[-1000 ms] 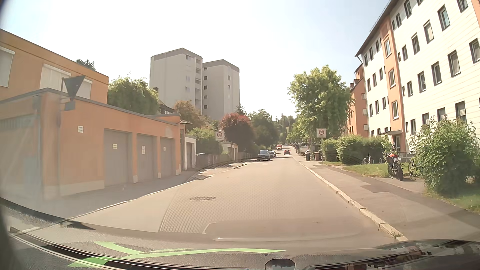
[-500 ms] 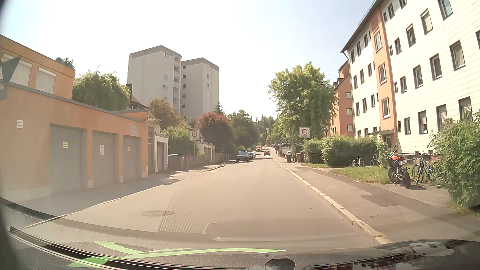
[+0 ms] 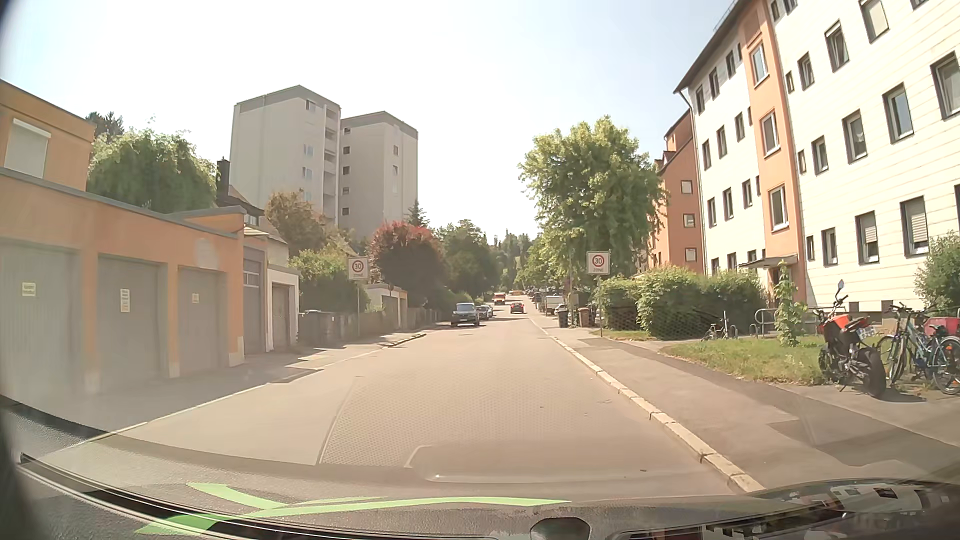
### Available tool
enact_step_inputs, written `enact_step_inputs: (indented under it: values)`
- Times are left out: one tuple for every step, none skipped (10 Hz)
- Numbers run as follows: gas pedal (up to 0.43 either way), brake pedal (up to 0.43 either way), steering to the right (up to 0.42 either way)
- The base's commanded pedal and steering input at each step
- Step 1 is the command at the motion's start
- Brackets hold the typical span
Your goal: Follow the waypoints while adhering to traffic rules and regulations
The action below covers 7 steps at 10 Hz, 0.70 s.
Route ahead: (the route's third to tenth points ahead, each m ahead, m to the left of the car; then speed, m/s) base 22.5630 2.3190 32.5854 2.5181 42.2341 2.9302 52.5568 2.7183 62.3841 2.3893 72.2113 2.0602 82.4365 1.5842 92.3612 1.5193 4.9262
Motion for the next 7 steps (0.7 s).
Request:
enact_step_inputs:
  values:
    - [0.169, 0.000, 0.001]
    - [0.169, 0.000, -0.002]
    - [0.169, 0.000, -0.002]
    - [0.169, 0.000, -0.002]
    - [0.169, 0.000, -0.002]
    - [0.169, 0.000, -0.002]
    - [0.169, 0.000, -0.002]
